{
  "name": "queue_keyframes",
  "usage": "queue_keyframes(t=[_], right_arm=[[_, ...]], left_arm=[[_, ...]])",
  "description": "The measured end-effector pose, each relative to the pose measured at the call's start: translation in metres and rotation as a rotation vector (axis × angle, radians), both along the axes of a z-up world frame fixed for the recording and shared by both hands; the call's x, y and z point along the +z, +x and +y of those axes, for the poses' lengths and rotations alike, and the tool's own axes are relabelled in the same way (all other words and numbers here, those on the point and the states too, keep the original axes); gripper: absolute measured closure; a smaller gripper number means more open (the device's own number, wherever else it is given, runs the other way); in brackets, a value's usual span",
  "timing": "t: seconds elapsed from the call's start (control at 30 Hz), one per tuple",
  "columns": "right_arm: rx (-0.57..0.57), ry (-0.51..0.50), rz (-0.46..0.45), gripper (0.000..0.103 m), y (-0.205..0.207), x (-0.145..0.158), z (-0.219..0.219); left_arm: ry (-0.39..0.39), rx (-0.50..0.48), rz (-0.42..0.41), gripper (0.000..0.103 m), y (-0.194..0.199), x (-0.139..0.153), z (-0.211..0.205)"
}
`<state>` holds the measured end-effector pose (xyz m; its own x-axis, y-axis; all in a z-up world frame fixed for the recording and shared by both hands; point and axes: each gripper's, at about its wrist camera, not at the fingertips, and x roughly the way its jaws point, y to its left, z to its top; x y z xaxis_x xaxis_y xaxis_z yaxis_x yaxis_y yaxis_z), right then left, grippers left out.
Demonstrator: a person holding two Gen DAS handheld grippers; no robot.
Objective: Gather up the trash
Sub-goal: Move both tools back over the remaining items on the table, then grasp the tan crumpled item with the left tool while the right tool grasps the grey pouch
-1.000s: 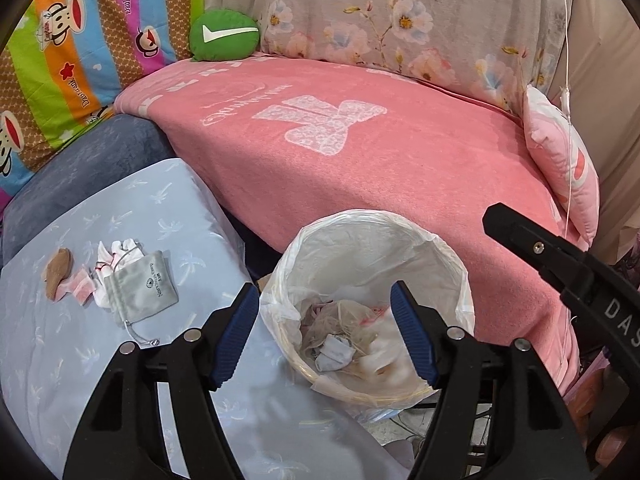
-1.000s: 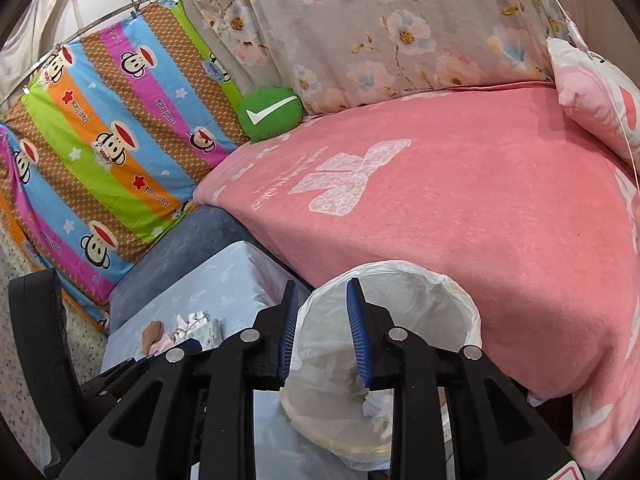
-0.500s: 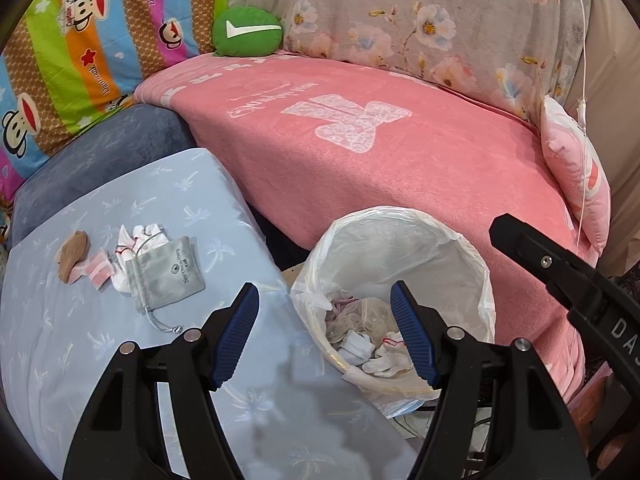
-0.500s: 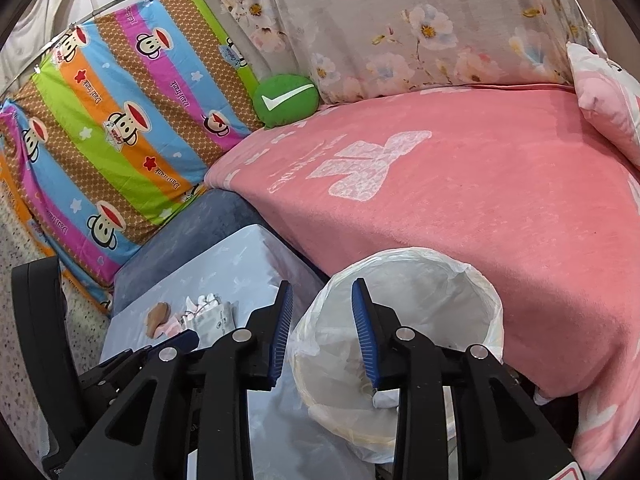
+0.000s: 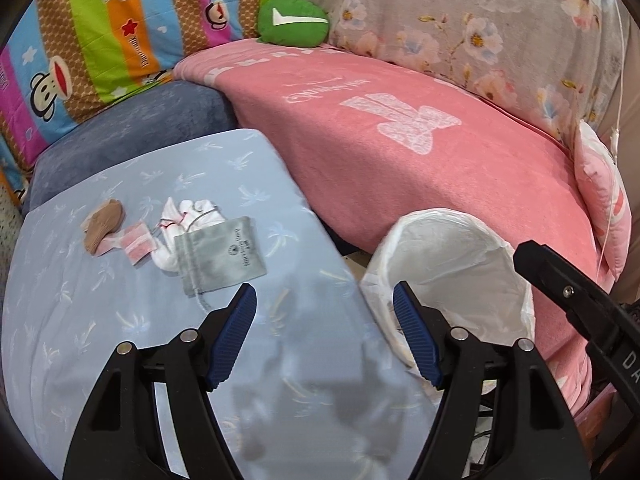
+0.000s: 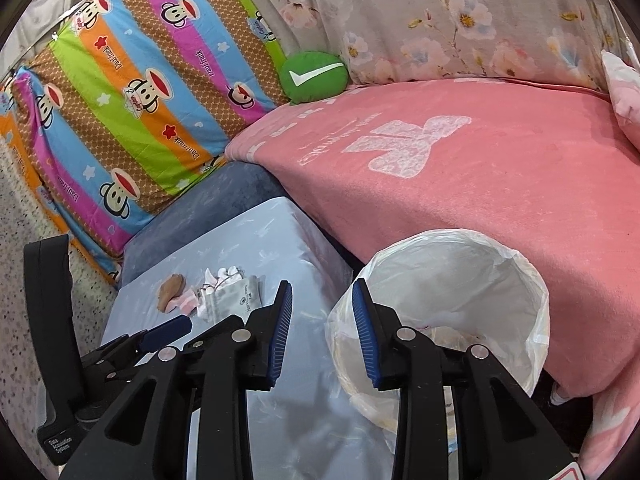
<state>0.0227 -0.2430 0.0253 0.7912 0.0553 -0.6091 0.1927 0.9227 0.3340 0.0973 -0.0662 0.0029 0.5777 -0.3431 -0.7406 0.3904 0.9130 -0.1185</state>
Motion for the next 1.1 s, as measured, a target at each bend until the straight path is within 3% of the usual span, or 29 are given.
queue_keyframes(t=[0.3, 0.63, 0.83, 1.1], right_arm=[[0.095, -0.021, 0.056, 0.072, 0.033, -0.019, 0.052], [0.211, -0.051, 0.133, 0.071, 0.085, -0.052, 0.124], [0.263, -0.058, 0.183, 0.071, 0.126, -0.079, 0.161], [0.299, -0.068, 0.24, 0.071, 0.179, -0.116, 0.193]], left_arm=[[-0.001, 0.095, 0.02, 0.032, 0.024, -0.012, 0.05], [0.029, 0.215, 0.035, 0.023, 0.059, -0.032, 0.122], [0.029, 0.293, 0.045, 0.016, 0.092, -0.044, 0.165], [0.018, 0.365, 0.056, 0.016, 0.147, -0.064, 0.203]])
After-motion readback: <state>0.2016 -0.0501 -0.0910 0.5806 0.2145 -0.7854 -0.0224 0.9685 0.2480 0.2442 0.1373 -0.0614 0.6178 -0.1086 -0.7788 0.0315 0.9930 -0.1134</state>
